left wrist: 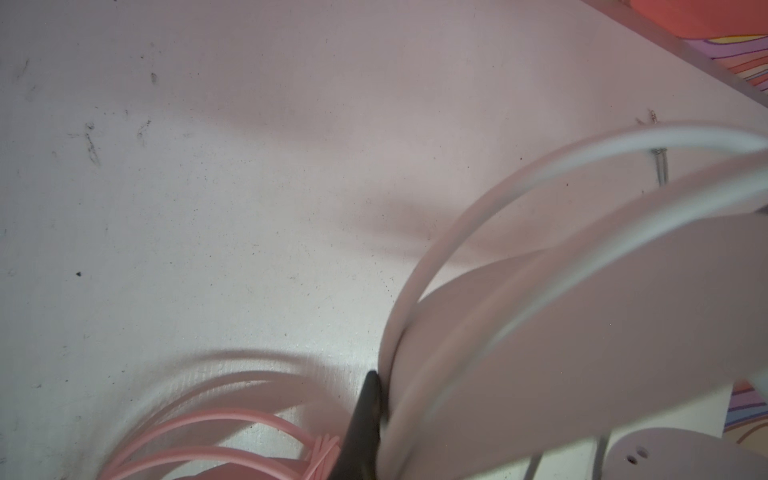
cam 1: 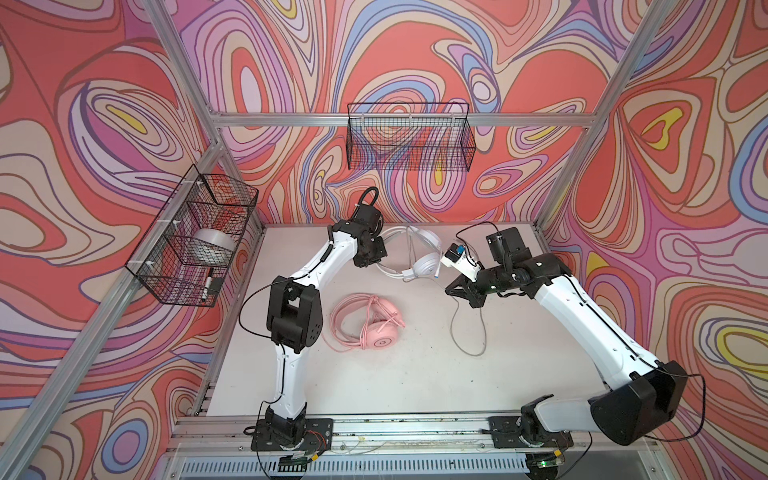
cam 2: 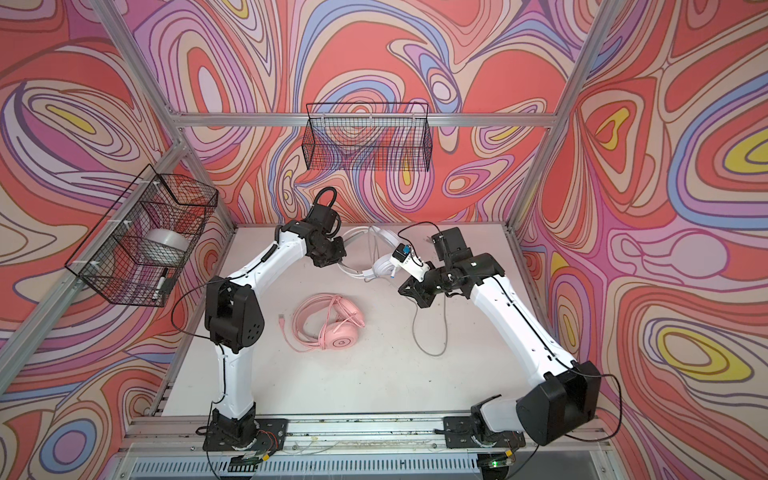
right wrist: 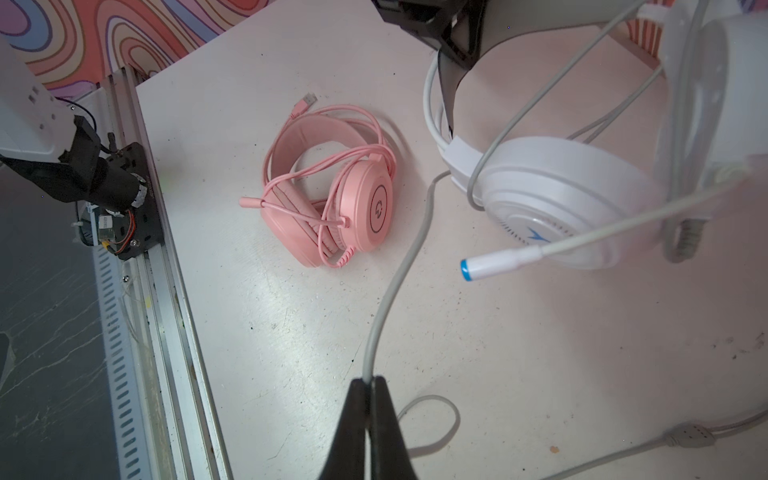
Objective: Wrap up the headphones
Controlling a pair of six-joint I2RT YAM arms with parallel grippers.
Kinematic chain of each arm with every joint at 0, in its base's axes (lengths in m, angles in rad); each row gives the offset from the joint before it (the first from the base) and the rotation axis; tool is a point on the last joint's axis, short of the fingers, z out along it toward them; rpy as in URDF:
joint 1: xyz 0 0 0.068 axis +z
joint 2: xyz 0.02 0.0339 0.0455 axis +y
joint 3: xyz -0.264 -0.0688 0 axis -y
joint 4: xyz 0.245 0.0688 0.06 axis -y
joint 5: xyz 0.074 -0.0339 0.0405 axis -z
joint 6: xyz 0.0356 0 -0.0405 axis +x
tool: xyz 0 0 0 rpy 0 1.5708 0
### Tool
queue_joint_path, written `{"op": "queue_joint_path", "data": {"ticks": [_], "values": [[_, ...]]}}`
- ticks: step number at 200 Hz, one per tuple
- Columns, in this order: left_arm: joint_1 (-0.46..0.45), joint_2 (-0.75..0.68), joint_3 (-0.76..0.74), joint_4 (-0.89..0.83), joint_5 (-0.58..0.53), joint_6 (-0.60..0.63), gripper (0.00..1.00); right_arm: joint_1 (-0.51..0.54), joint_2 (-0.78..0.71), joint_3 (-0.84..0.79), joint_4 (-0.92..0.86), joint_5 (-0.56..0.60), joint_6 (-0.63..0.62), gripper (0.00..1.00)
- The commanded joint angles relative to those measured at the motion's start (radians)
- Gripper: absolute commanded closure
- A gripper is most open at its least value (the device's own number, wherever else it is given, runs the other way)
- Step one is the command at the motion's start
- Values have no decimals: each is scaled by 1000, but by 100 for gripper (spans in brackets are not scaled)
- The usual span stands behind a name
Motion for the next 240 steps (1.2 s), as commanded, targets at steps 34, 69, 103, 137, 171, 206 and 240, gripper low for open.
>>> {"op": "queue_joint_path", "data": {"ticks": [34, 69, 103, 137, 171, 206, 240], "values": [[5, -27, -30, 6, -9, 13, 100, 4, 51, 143, -106, 66, -104, 100], [6, -21, -30, -2, -12, 21, 100, 4, 71, 186, -143, 11, -145, 100], [10, -26, -37, 24, 59, -4, 100, 11, 89, 165, -203, -25, -168, 100], [23, -22, -18, 35, 108, -18, 100, 14, 55, 66, -198, 35, -151, 100], [23, -26, -7, 33, 141, -21, 100, 14, 45, 23, -209, 91, -130, 100], [23, -27, -14, 13, 103, -8, 100, 14, 37, 43, -196, 65, -141, 100], [23, -14, -46, 18, 73, 0, 100, 16, 45, 91, -176, 20, -159, 100]]}}
